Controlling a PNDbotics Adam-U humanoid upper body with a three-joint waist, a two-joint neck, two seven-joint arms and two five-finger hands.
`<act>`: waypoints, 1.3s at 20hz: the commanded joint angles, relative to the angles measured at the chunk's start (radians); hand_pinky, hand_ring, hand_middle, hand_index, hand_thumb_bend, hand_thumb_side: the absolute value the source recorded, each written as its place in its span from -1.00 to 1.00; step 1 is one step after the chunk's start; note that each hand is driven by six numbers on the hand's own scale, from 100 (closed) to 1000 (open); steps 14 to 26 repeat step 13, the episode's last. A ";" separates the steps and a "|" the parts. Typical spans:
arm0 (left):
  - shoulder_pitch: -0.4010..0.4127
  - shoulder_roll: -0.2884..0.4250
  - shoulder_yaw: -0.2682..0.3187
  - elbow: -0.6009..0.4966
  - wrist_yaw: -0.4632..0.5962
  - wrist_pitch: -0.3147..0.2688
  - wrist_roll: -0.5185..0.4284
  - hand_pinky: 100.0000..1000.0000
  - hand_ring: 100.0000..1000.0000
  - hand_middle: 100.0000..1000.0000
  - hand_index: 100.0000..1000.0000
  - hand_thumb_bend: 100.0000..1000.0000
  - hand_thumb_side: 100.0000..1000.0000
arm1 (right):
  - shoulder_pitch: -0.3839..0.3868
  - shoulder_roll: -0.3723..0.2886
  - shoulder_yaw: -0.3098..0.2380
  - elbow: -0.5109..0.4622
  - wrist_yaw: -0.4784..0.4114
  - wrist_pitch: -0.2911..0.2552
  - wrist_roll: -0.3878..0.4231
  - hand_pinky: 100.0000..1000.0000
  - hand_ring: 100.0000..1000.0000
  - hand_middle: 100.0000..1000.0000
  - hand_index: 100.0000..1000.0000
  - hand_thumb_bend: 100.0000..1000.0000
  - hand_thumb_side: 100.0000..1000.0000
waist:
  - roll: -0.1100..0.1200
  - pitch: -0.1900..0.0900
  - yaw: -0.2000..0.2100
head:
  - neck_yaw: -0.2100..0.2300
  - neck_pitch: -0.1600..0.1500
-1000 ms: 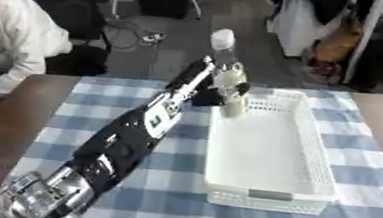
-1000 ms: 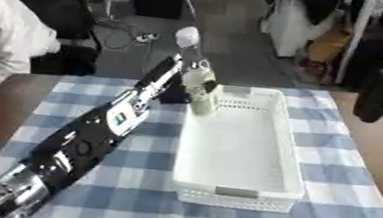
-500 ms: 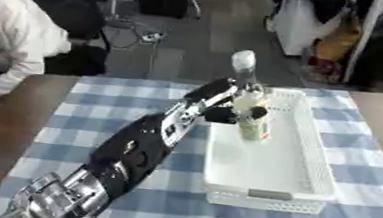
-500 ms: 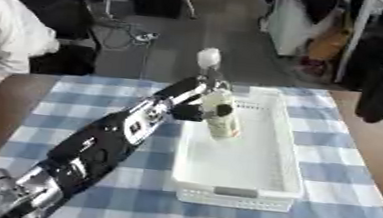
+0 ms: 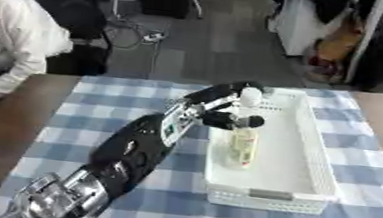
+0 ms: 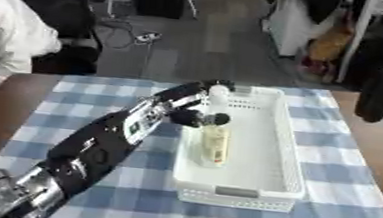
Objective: Pick up objects on the table and place them in the box.
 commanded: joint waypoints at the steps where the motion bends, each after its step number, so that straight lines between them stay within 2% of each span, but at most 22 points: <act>1: 0.019 0.094 0.030 -0.074 0.054 0.028 0.059 0.94 0.62 1.00 0.97 0.82 1.00 | -0.005 -0.024 -0.007 -0.011 0.008 0.000 -0.003 -0.43 -0.37 -0.23 0.16 -1.00 0.81 | -0.002 -0.014 0.011 | -0.010 0.010; 4: 0.106 0.194 0.037 -0.225 0.159 0.073 0.128 0.85 0.55 1.00 0.95 0.77 1.00 | 0.005 -0.035 -0.011 -0.011 0.018 -0.003 -0.008 -0.44 -0.37 -0.24 0.16 -1.00 0.77 | -0.001 -0.015 0.023 | -0.034 0.005; 5: 0.138 0.224 0.047 -0.283 0.186 0.099 0.160 0.68 0.42 0.89 0.89 0.56 1.00 | 0.011 -0.040 -0.013 -0.011 0.023 -0.003 -0.009 -0.44 -0.38 -0.24 0.16 -1.00 0.82 | -0.002 -0.015 0.030 | -0.044 0.006; 8: 0.284 0.291 0.087 -0.487 0.333 0.134 0.307 0.58 0.34 0.81 0.84 0.11 1.00 | 0.030 -0.056 -0.019 -0.011 0.041 -0.011 -0.015 -0.44 -0.38 -0.24 0.16 -1.00 0.83 | -0.010 -0.013 0.050 | -0.062 0.012; 10: 0.369 0.304 0.110 -0.599 0.395 0.164 0.367 0.55 0.31 0.79 0.82 -0.04 1.00 | 0.040 -0.063 -0.023 -0.011 0.053 -0.016 -0.020 -0.45 -0.38 -0.24 0.16 -1.00 0.83 | -0.015 -0.012 0.061 | -0.059 0.017; 11: 0.411 0.291 0.131 -0.651 0.423 0.178 0.394 0.38 0.15 0.69 0.72 -0.37 1.00 | 0.050 -0.068 -0.027 -0.011 0.060 -0.018 -0.024 -0.45 -0.38 -0.25 0.16 -1.00 0.83 | -0.019 -0.013 0.073 | -0.058 0.022; 12: 0.446 0.279 0.147 -0.704 0.449 0.191 0.416 0.38 0.15 0.69 0.72 -0.37 1.00 | 0.058 -0.073 -0.030 -0.011 0.066 -0.020 -0.029 -0.45 -0.38 -0.25 0.16 -1.00 0.83 | -0.021 -0.014 0.081 | -0.058 0.025; 13: 0.474 0.258 0.160 -0.761 0.477 0.193 0.440 -0.06 -0.24 0.28 0.33 -0.58 0.93 | 0.067 -0.078 -0.033 -0.011 0.073 -0.021 -0.032 -0.45 -0.39 -0.25 0.16 -1.00 0.84 | -0.025 -0.015 0.091 | -0.059 0.026; 26: 0.474 0.258 0.160 -0.761 0.477 0.193 0.440 -0.06 -0.24 0.28 0.33 -0.58 0.93 | 0.067 -0.078 -0.033 -0.011 0.073 -0.021 -0.032 -0.45 -0.39 -0.25 0.16 -1.00 0.84 | -0.025 -0.015 0.091 | -0.059 0.026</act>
